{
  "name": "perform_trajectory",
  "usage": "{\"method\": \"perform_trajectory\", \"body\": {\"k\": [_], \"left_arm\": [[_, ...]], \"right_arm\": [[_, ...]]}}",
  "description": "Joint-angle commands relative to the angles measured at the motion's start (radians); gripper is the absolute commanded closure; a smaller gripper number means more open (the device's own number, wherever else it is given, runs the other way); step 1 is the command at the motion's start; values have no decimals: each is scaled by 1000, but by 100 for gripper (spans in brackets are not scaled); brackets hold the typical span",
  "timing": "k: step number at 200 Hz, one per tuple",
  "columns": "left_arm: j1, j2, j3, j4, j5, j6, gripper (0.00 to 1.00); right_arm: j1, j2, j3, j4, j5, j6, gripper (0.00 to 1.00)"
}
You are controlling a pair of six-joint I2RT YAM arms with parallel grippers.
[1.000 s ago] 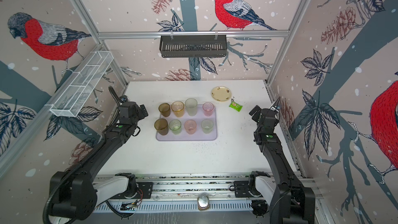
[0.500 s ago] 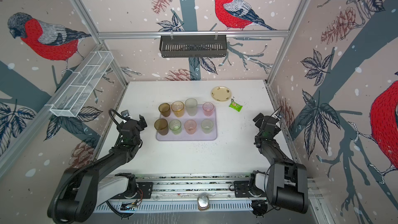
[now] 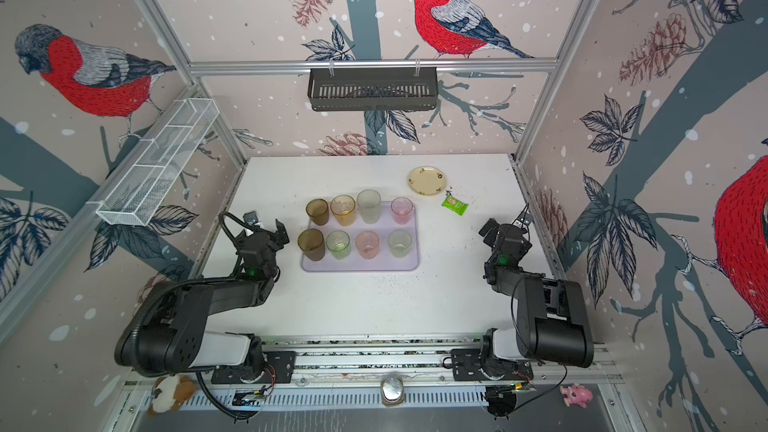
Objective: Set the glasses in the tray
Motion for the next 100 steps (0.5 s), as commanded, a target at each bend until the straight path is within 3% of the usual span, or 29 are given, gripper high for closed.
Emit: {"method": "perform_trajectory", "body": {"k": [1, 38, 69, 100], "left_arm": [[3, 30, 9, 136, -11, 46, 3], [9, 103, 10, 208, -8, 50, 3], [11, 105, -6, 236, 50, 64, 3], [34, 124, -44, 297, 110, 50, 3]], "right_arm": [[6, 5, 14, 53, -8, -35, 0], [9, 8, 6, 93, -59, -78, 0], [26, 40, 31, 113, -145, -153, 0], [67, 92, 74, 109, -148, -223, 0]]}}
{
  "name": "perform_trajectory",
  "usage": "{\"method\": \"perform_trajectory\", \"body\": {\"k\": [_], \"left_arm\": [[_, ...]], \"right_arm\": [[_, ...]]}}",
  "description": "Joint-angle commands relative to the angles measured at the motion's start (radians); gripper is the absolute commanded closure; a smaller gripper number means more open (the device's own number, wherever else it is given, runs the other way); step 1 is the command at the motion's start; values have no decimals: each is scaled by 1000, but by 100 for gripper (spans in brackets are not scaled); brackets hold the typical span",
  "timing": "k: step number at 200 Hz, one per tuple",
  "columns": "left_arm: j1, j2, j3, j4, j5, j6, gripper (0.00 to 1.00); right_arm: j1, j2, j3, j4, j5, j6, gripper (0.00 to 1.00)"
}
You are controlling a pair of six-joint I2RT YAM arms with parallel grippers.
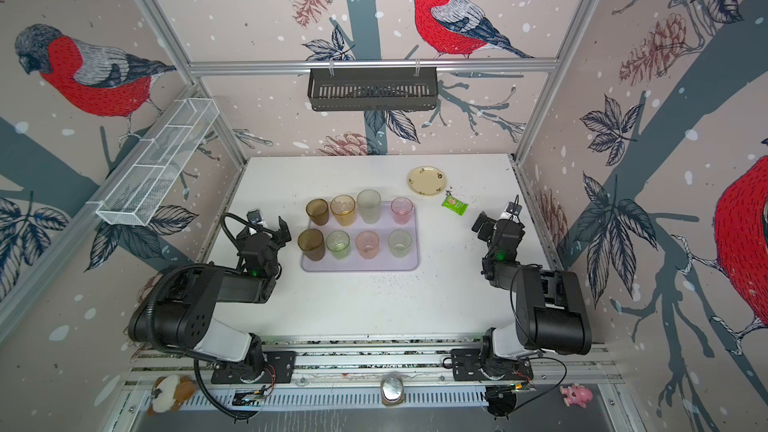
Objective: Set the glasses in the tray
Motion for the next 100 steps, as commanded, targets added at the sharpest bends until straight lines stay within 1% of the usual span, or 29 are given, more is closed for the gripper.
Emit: {"method": "perform_trajectory", "body": {"k": [1, 19, 64, 81, 100], "left_arm": [[14, 20, -22, 123, 46, 1, 3], [13, 19, -27, 129, 47, 0, 3], [13, 34, -35, 170, 47, 9, 3], [14, 33, -35, 164, 47, 10, 3], [12, 32, -32, 161, 46, 10, 3]], "right_arm": [[23, 29, 29, 31, -28, -81, 0], [30, 46, 40, 34, 24, -78, 0], [61, 60, 38, 62, 41, -114, 0], [87, 64, 35, 70, 79, -131, 0], [86, 53, 17, 94, 84, -129, 0]]}}
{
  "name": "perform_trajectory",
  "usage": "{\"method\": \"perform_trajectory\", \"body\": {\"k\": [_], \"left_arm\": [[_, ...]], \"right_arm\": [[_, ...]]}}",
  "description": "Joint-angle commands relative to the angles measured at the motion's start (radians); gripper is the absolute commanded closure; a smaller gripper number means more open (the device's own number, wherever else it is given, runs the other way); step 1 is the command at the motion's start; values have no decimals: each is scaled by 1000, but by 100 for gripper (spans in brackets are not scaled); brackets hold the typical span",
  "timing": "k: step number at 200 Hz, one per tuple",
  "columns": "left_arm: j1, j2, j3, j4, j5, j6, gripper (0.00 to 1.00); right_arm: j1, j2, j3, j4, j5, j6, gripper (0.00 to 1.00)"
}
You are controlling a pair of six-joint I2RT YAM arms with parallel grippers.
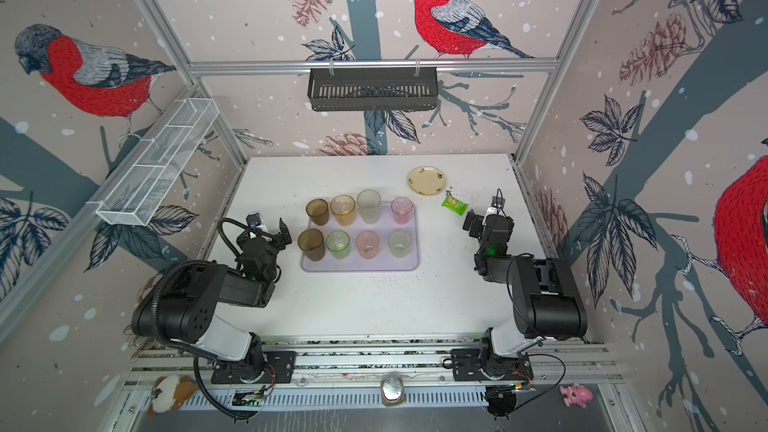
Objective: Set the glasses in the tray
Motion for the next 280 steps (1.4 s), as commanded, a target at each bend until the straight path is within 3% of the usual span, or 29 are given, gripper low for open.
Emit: {"method": "perform_trajectory", "body": {"k": [1, 115, 144, 158, 174, 191, 209, 280], "left_arm": [[2, -1, -1, 66, -1, 10, 3], [-1, 10, -16, 114, 1, 19, 3], [0, 10, -15, 113, 1, 19, 3], [0, 10, -15, 113, 1, 19, 3], [0, 9, -16, 113, -2, 18, 3], [-1, 10, -15, 112, -1, 18, 3], [0, 9, -15, 112, -1, 18, 3], [0, 10, -15, 113, -1, 18, 3]], "right_arm": [[4, -9, -15, 62, 38, -24, 0], [25, -35, -81, 159, 68, -42, 0], [27, -57, -194, 325, 79, -30, 0], [31, 10, -269, 568, 64, -55, 0], [40, -40, -207, 355, 95, -41, 0], [44, 6, -247, 512, 100, -59, 0], [45, -16, -230, 441, 104, -53, 0], [47, -8, -250, 497, 106, -58, 0]]}}
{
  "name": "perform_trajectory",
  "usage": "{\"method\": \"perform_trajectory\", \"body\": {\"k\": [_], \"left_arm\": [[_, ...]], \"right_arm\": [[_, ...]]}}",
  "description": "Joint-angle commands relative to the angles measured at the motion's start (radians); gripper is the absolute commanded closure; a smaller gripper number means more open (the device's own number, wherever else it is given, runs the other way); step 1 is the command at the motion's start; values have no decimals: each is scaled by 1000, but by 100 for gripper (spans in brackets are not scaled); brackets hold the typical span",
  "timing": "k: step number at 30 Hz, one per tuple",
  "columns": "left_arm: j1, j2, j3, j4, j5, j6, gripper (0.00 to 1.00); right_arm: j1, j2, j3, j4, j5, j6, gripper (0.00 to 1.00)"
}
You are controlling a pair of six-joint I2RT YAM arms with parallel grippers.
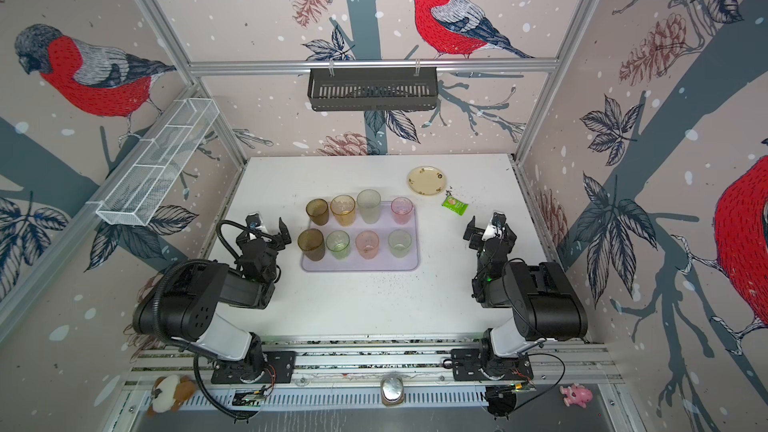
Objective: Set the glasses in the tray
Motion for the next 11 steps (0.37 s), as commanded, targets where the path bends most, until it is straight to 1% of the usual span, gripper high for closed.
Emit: {"method": "perform_trajectory", "body": {"k": [1, 11], "left_arm": [[0, -1, -1, 56, -2, 2, 3], [0, 0, 0, 55, 1, 1, 3]], "right_arm": [[3, 0, -1, 46, 10, -10, 0], [3, 1, 0, 44, 12, -10, 0]]}}
